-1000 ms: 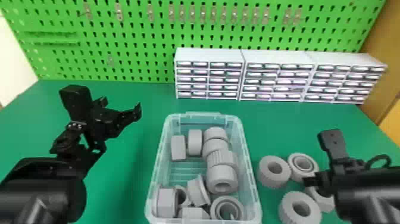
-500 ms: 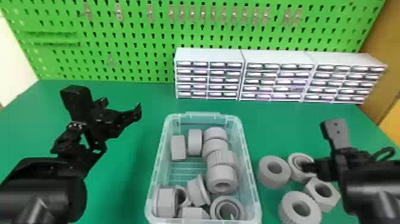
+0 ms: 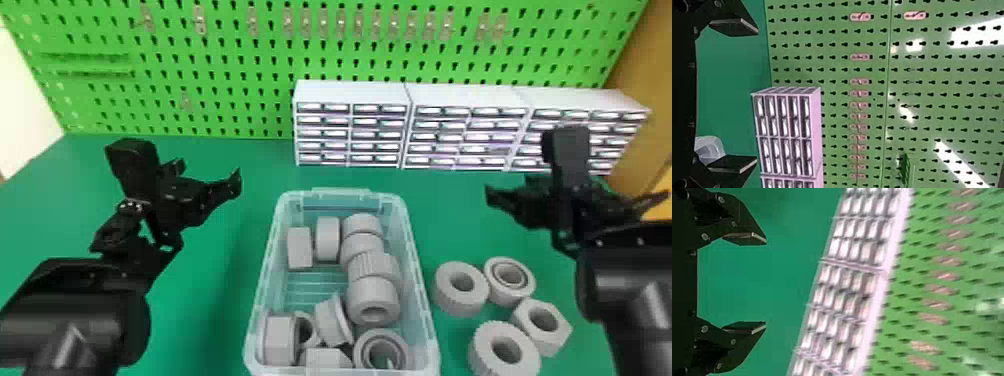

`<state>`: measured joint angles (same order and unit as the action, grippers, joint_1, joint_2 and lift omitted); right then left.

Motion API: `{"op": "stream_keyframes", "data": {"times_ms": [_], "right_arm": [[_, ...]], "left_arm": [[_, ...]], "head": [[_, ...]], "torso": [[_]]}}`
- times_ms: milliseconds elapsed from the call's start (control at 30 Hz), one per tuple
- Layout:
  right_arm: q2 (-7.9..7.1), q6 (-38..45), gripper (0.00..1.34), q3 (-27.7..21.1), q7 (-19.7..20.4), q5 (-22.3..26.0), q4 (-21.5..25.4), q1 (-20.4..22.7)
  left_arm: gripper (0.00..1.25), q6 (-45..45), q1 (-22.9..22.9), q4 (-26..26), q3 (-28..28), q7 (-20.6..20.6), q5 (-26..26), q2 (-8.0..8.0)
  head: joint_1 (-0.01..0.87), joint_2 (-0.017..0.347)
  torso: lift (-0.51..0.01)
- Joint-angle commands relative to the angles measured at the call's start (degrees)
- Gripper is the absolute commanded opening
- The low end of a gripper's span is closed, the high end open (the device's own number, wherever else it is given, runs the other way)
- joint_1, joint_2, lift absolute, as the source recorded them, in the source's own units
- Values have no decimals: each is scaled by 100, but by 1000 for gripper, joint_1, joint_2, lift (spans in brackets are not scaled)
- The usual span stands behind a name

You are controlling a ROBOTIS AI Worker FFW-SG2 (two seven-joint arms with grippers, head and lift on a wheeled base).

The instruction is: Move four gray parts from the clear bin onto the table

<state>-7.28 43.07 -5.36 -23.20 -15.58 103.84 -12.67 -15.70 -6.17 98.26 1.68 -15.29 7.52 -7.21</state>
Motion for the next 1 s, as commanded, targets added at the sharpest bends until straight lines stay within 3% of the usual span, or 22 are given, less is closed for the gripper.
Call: {"op": "stream_keyframes", "data": {"times_ms": [0,300,467,733,967], "right_arm": [[-10,-950,841,158,18,371,-118,-210],[51,-1794,838,308,229,881,-329,-605],[113,-2339,841,220,352,1197,-338,-561],[139,-2813,841,-26,738,1804,-329,-236],[148,-2822,841,-105,747,1927,-329,-201]], "left_arm": [[1112,217,-139,-131,-28,0,4,0],[1112,516,-447,-272,-45,0,39,114],[1112,709,-517,-263,69,18,286,246],[1112,1043,-447,0,-1,721,567,272],[1112,1043,-350,308,122,940,927,272]], "head": [[678,34],[678,34],[678,34],[678,34],[678,34]], "torso": [[-50],[-50],[-50],[-50],[-50]]}}
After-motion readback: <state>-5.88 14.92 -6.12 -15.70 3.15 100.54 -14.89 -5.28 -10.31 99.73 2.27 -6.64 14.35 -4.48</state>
